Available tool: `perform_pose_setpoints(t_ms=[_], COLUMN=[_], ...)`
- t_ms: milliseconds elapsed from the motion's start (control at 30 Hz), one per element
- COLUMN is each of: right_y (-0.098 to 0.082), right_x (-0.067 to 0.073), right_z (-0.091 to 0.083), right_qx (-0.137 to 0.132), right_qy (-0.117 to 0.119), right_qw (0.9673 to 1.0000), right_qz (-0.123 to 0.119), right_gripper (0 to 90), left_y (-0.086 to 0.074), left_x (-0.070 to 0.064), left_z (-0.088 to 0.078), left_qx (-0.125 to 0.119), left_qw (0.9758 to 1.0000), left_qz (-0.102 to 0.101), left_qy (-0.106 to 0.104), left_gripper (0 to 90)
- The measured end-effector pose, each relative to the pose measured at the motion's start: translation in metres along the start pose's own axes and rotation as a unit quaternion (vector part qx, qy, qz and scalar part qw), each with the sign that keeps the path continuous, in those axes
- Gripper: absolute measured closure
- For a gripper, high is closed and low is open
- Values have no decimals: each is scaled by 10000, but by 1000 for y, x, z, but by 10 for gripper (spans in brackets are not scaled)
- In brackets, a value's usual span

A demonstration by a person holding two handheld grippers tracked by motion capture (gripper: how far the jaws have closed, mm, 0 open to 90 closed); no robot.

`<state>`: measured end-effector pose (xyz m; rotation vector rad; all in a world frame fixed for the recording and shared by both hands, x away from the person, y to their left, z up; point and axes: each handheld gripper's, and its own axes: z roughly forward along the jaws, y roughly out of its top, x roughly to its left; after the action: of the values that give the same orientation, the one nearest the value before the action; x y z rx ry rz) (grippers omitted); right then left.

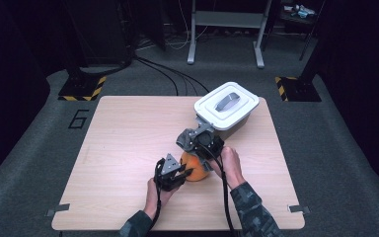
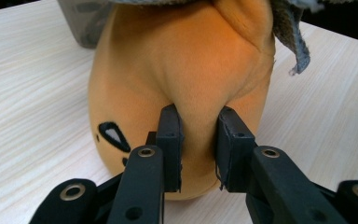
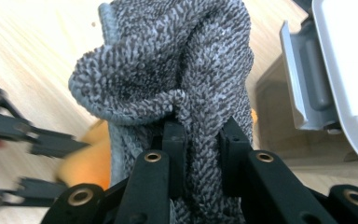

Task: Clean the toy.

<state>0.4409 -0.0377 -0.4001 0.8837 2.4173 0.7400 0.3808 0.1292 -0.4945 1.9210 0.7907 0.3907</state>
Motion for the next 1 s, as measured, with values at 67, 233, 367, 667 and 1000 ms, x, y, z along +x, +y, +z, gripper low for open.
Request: perform_pose_setpoints(t_ms=[67,233,367,667,1000], right_y=[-2,-22,-40,-34,-28], right_x=[-7,-25,-31,-16,-15], right_z=[2,-1,1,3,-18], right_qx=[34,71,90,-248,-505], right_qy=[4,-136,11,79,139], right_qw=[10000,9989,9978,9966,9967], right_qz=[48,448,650,783,619], right_gripper=[770,769,769,772,771], left_y=[-1,-3,-5,18,8], left_x=[1,1,3,-5,3], left_z=[0,-1,-4,-14,-10], left_qx=[-68,-80,-80,-204,-197], left_qw=[10000,9999,9999,9994,9995], left_qz=[-56,-93,-125,120,220], left_qy=[21,-14,-49,265,-57], left_gripper=[739,739,715,298,667])
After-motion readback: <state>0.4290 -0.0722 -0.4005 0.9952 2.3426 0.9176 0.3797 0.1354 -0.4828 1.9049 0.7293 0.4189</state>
